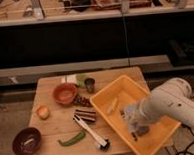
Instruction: Place towel in tray
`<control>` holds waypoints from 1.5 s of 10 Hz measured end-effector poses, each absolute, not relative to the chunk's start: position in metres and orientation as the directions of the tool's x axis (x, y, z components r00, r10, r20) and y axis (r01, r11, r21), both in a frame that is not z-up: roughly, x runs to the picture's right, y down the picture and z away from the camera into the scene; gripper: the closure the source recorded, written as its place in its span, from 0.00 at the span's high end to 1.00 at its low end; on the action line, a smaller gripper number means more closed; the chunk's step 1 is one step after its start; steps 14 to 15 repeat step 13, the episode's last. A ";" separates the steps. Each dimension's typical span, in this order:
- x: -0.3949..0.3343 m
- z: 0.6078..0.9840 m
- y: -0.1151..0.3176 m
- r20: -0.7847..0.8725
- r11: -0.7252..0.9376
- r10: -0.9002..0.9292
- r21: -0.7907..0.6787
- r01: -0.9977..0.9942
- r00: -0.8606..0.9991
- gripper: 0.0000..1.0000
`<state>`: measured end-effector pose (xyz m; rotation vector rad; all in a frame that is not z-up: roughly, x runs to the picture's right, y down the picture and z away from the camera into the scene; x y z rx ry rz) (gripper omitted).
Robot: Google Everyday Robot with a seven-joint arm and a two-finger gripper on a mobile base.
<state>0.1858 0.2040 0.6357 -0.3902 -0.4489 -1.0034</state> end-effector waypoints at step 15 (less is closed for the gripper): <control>0.218 0.628 0.236 0.547 0.505 -0.680 -0.134 0.853 0.488 0.54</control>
